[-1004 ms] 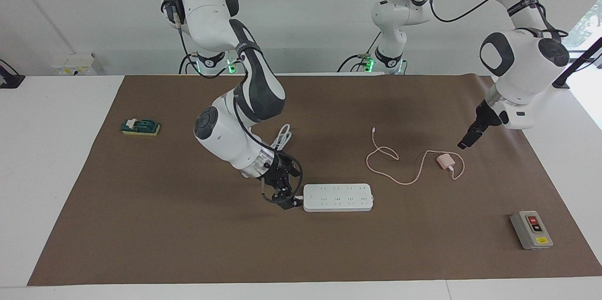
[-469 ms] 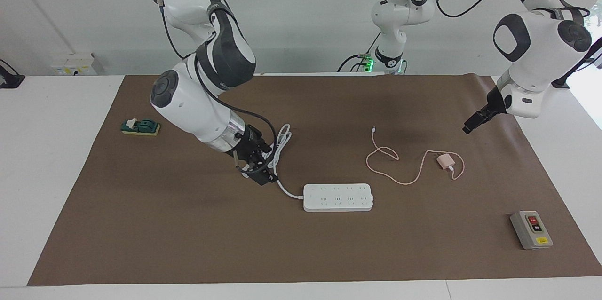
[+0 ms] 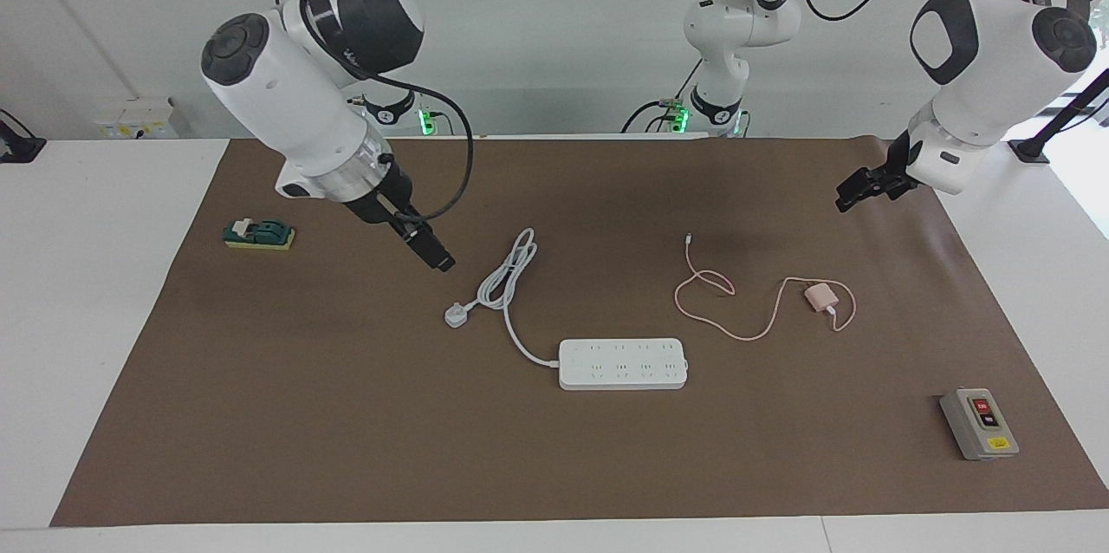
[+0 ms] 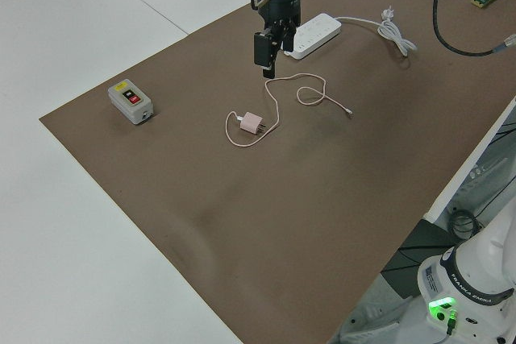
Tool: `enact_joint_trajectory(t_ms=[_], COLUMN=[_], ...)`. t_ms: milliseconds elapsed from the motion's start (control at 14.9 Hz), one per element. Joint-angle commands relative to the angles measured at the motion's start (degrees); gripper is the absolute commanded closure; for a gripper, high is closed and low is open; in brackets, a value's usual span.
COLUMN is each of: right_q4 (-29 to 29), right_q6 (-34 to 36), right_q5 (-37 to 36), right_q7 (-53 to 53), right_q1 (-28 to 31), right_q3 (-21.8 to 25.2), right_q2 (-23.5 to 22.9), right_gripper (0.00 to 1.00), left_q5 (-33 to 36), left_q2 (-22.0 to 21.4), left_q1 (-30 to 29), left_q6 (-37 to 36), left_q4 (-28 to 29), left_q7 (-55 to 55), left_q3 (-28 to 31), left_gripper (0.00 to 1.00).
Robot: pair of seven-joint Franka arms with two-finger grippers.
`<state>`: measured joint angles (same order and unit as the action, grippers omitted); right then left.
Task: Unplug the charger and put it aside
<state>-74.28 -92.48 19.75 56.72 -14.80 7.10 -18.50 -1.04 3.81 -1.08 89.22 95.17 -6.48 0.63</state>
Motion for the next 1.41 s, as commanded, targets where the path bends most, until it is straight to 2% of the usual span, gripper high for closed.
enact_joint_trajectory(t_ms=[0,201,335,536,804,938,1071,1205,1339], right_q4=[-2.89,-4.11,-6.48,-9.82,-17.28,-23.17,-26.26,-25.75,-21.38], right_q6=[3.60,7.74,7.75,7.75,4.77,2.23,0.99,0.03,1.14], right_q5=[-3.13,-7.43,-11.21,-16.84,-19.40,-19.40,-19.40,-19.40,-19.49], right_q7=[-13.61,-27.93,-36.90,-46.51,-49.69,-49.69,-49.69,-49.08,-49.34], right_q1=[3.45,6.26,7.49,7.76,8.03,8.38,8.64,9.34,9.70], right_q3=[-0.42,-0.42,-0.42,-0.42,-0.42,-0.50,-0.42,-0.50,-0.42], right_q2=[4.34,7.68,10.22,13.74,19.27,23.49,25.79,25.27,22.03], right_gripper=[0.00,0.00,0.00,0.00,0.00,0.00,0.00,0.00,0.00], left_q5=[0.86,0.86,0.86,0.77,0.69,0.69,0.60,0.60,0.60], left_q2=[-1.00,-5.21,-5.48,-4.78,-4.43,-3.81,-3.64,-3.37,-3.37], left_q1=[-0.77,-1.56,-1.65,-1.91,-1.82,-2.09,-2.18,-1.39,-1.39], left_q6=[-4.04,-4.84,-3.79,1.74,2.89,3.68,4.30,4.21,4.73], left_q4=[-1.48,5.00,5.64,5.72,5.72,5.72,5.46,5.29,5.37], left_q7=[2.26,2.52,2.96,6.82,7.01,7.01,6.39,6.39,6.39], left_q3=[-0.72,-2.47,-2.65,-2.04,-1.33,-2.12,-3.79,-3.88,-3.88], left_gripper=[0.00,0.00,0.00,0.00,0.00,0.00,0.00,0.00,0.00])
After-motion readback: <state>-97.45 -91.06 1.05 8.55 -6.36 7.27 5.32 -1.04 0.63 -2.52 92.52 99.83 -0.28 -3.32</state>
